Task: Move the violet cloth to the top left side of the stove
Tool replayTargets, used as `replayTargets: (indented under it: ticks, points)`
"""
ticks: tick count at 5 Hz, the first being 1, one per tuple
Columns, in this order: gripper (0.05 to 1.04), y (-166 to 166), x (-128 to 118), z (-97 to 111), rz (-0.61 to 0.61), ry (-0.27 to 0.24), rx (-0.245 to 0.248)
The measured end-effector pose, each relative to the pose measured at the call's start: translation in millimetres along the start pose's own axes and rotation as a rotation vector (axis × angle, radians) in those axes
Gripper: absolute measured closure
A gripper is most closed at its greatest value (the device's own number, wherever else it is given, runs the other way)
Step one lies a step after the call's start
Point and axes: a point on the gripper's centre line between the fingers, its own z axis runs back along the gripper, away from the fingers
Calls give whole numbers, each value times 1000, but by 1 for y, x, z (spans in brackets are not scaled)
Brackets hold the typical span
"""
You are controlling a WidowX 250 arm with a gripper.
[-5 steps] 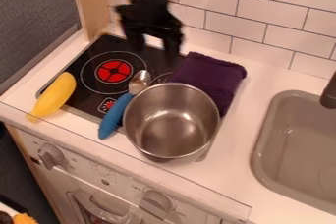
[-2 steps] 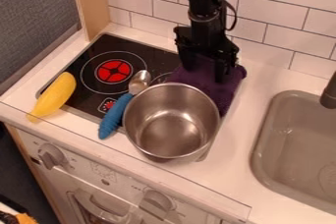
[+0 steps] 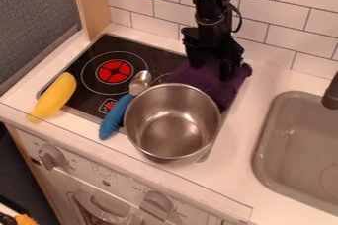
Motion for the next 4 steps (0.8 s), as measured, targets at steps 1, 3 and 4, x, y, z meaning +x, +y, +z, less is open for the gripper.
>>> replayTargets:
  ticks: [1,3,4]
  points:
    - [83,8,0,-3,-58,10,42]
    - [83,67,-14,2,-28,41,124]
    - [83,125,-28,9,34,66,178]
